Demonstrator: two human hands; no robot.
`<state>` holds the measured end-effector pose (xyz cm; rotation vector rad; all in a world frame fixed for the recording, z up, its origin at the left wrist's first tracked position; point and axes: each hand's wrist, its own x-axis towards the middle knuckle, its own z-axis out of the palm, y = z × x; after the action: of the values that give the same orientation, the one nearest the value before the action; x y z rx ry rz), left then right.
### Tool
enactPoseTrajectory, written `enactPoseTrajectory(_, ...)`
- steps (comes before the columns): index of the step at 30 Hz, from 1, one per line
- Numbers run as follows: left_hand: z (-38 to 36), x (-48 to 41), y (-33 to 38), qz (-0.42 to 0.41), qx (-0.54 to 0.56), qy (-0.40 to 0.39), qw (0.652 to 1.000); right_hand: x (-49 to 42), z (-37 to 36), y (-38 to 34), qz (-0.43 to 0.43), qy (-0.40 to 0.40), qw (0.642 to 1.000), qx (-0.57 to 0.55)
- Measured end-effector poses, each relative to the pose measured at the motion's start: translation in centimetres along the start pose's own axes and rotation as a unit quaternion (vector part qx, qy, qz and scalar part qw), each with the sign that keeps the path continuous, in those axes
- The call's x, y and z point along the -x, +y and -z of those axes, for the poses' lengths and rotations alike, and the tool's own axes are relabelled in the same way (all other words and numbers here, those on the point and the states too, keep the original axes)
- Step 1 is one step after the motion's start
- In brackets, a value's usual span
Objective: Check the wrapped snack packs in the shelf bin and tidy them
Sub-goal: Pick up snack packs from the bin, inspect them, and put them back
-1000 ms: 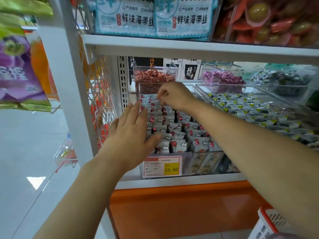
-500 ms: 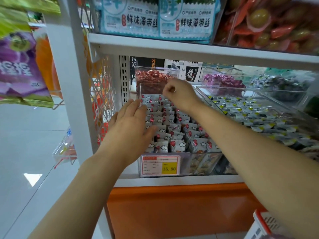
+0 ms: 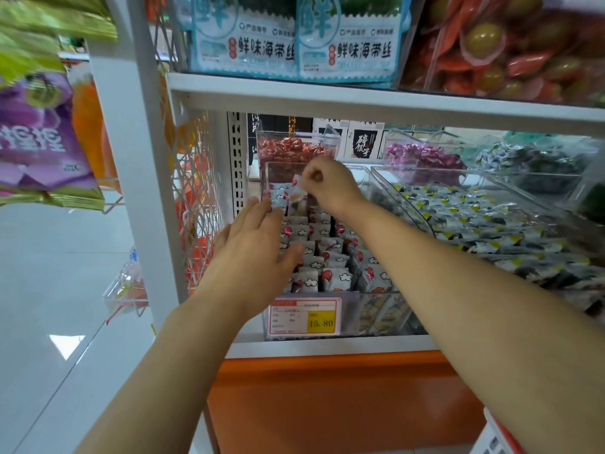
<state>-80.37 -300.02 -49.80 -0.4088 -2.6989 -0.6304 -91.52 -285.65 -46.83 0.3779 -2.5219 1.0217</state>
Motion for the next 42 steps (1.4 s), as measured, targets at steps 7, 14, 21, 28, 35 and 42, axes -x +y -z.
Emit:
enactPoseTrajectory(7,1.0,0.3,1.0,-0.028,0.031,0.139,0.989,6.3,4.5,-0.4,-0.077,0.202,0.950,-0.224)
enactPoseTrajectory(14,0.0,1.3,4.3,-0.002,0.241,0.061,0.969,14.2,8.0,0.1,-0.156,0.181,0.839,-0.490)
enactPoseTrajectory(21,-0.4,1.0,5.7,0.123,0.501,0.006,0.857,16.2,9.0,0.5,-0.176,0.136,0.808,-0.546)
enactPoseTrajectory(28,-0.8,0.7,5.7,0.166,0.604,-0.015,0.779,16.6,9.1,1.4,-0.175,0.097,0.801,-0.565)
enactPoseTrajectory(35,-0.3,0.8,5.6,0.153,0.687,-0.037,0.710,16.4,9.2,1.7,-0.185,0.115,0.784,-0.581)
enactPoseTrajectory(42,-0.2,0.9,5.4,0.143,0.670,-0.048,0.727,16.3,8.9,2.1,-0.159,0.143,0.841,-0.496)
